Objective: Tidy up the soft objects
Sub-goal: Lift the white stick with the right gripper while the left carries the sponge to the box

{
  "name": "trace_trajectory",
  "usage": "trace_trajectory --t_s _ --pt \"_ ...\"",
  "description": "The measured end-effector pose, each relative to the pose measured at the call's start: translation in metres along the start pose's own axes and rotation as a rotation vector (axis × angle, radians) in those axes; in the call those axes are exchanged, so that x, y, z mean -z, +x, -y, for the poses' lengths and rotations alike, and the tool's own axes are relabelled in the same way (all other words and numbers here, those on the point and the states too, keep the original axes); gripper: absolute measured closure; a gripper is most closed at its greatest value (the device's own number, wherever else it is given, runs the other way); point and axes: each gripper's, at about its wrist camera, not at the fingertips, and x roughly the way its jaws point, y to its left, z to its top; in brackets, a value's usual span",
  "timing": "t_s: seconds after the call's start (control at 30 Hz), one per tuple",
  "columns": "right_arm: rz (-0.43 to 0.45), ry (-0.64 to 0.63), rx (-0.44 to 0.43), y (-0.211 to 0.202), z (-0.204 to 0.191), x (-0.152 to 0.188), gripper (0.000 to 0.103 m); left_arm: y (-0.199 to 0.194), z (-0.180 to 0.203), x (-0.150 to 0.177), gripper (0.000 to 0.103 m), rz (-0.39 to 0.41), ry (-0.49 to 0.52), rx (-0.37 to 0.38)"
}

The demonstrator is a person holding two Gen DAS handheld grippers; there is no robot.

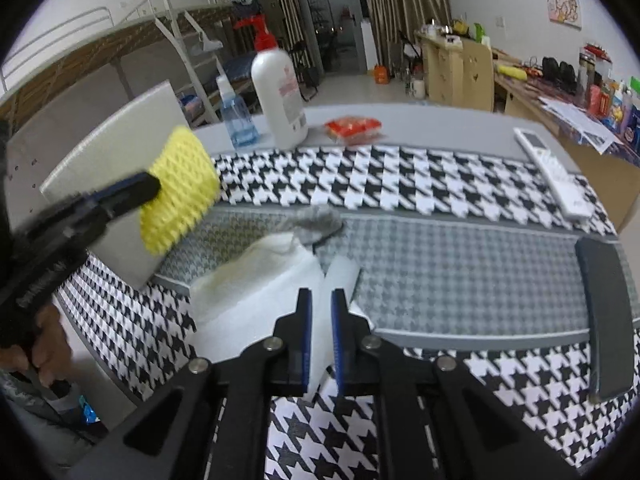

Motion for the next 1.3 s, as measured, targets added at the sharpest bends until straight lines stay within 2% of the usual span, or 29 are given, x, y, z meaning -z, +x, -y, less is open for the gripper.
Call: trace_trajectory --t_s 0.2,0.3,0.4,0.63,0.77,0.93,1.07,1.3 --pt "-0.063 0.036 0.015 0.022 0.001 0.006 0.09 0.001 0.0 0.0 0.093 0.0 0.017 0.017" --pt "-0.063 0.043 0.007 0.024 0.001 0.006 0.088 0.003 -0.002 0.001 0.093 -0.006 0.026 0.028" --pt "-0.069 0.048 0.014 0.027 0.0 0.006 0.078 0.004 -0.004 0.0 0.093 -0.008 0.029 0.04" --pt "-0.062 0.072 0.029 0.031 -0.003 0.007 0.078 0.002 -0.003 0.0 0.093 -0.004 0.054 0.069" --pt "-0.081 0.101 0.1 0.031 0.005 0.009 0.078 -0.001 -0.007 0.001 0.093 0.002 0.06 0.084" --pt "-0.066 0.106 0.105 0.031 0.004 0.012 0.078 -0.003 -0.009 0.003 0.093 0.002 0.071 0.108" --pt "-0.048 0.124 0.103 0.03 0.003 0.013 0.086 -0.007 -0.009 0.001 0.093 0.011 0.083 0.119" --pt "0.04 0.122 0.11 0.002 -0.005 0.006 0.086 -0.019 -0.011 0.001 0.093 0.036 0.093 0.126"
